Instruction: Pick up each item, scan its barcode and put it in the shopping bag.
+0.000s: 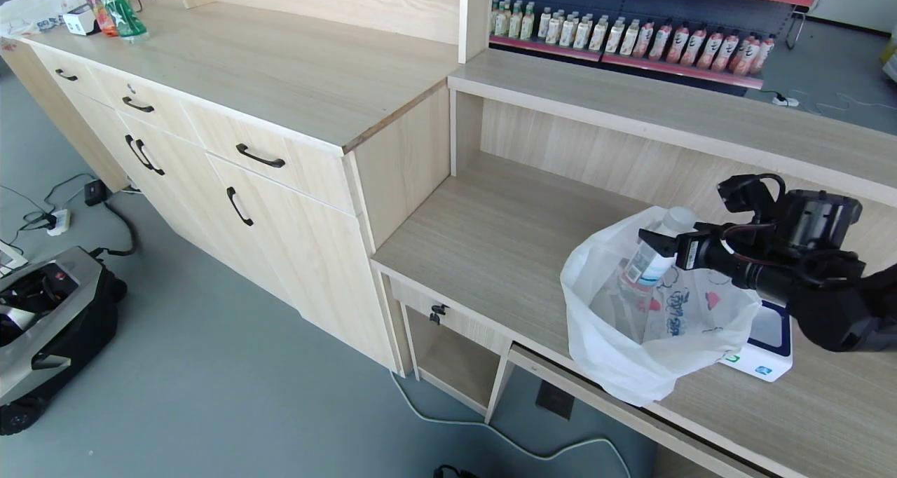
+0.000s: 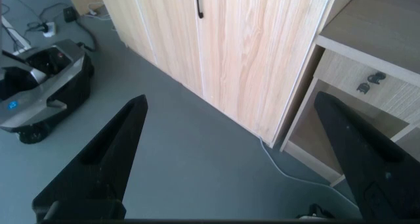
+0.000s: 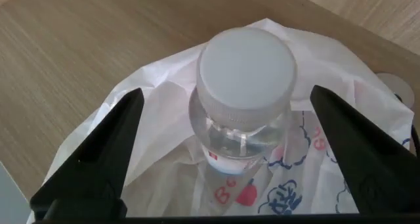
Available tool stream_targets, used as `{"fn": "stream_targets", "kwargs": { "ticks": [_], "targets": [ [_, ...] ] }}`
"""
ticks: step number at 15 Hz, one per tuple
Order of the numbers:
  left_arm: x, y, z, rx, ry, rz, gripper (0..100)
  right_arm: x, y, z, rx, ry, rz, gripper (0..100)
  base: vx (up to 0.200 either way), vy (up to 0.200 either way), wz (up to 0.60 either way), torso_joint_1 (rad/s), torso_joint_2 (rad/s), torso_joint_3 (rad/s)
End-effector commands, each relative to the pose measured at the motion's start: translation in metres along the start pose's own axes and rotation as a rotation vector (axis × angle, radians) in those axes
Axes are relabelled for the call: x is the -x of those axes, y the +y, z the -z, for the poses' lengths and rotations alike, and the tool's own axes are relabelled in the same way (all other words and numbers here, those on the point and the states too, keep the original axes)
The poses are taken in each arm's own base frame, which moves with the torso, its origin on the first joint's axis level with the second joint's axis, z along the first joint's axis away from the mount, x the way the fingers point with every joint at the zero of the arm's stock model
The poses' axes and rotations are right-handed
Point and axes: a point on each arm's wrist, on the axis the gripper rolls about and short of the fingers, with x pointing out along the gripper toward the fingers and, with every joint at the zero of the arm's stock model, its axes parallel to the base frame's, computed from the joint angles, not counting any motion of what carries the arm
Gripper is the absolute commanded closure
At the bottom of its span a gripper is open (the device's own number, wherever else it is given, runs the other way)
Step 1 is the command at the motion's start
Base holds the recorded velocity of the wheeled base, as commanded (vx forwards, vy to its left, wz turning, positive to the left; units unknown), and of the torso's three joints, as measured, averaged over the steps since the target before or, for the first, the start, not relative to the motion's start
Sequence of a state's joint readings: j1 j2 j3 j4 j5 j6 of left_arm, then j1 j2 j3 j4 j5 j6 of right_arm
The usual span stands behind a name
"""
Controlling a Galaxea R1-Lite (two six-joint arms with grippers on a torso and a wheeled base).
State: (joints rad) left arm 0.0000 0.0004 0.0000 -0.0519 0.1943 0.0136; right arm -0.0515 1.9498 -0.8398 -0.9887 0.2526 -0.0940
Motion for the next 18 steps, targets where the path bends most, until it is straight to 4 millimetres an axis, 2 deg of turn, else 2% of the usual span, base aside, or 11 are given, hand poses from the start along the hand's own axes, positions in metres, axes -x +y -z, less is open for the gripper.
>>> {"fn": "stream_targets", "kwargs": {
  "ticks": [1, 2, 3, 4, 6, 7, 9, 12, 15, 18],
  "targets": [
    [0.0, 0.0, 0.0, 0.0, -0.001, -0.001, 0, 0.089, 0.012, -0.051, 0.037, -0.051, 0.03, 0, 0.0, 0.0, 0.0, 0.0, 0.0, 0.0],
    [0.0, 0.0, 0.0, 0.0, -0.001, -0.001, 0, 0.101, 0.012, -0.054, 0.054, -0.06, 0.044, 0, 0.0, 0.0, 0.0, 0.0, 0.0, 0.0],
    [0.0, 0.0, 0.0, 0.0, -0.001, -0.001, 0, 0.133, 0.005, -0.052, 0.117, -0.043, 0.116, 0, 0.0, 0.0, 0.0, 0.0, 0.0, 0.0],
    [0.0, 0.0, 0.0, 0.0, -0.001, -0.001, 0, 0.151, 0.002, -0.05, 0.169, -0.006, 0.168, 0, 0.0, 0.0, 0.0, 0.0, 0.0, 0.0],
    [0.0, 0.0, 0.0, 0.0, -0.001, -0.001, 0, 0.175, -0.006, -0.052, 0.185, 0.073, 0.322, 0, 0.0, 0.0, -0.6, 0.002, 0.0, 0.002],
    [0.0, 0.0, 0.0, 0.0, -0.001, -0.001, 0, 0.181, -0.01, -0.056, 0.182, 0.084, 0.411, 0, 0.0, 0.0, -0.6, -0.012, 0.01, 0.002],
    [0.0, 0.0, 0.0, 0.0, 0.001, -0.001, 0, 0.185, -0.016, -0.06, 0.175, 0.096, 0.497, 0, 0.0, 0.0, -0.6, 0.007, 0.0, 0.002],
    [0.0, 0.0, 0.0, 0.0, -0.001, -0.001, 0, 0.187, -0.032, -0.049, 0.167, 0.165, 0.61, 0, 0.0, 0.0, -0.6, 0.001, 0.0, 0.002],
    [0.0, 0.0, 0.0, 0.0, -0.001, -0.001, 0, 0.18, -0.06, -0.018, 0.095, 0.292, 0.72, 0, 0.0, 0.0, 0.0, 0.0, 0.0, 0.0],
    [0.0, 0.0, 0.0, 0.0, -0.001, -0.001, 0, 0.184, -0.077, 0.021, -0.027, 0.342, 0.802, 0, 0.0, 0.0, 0.0, 0.0, 0.0, 0.0]
  ]
}}
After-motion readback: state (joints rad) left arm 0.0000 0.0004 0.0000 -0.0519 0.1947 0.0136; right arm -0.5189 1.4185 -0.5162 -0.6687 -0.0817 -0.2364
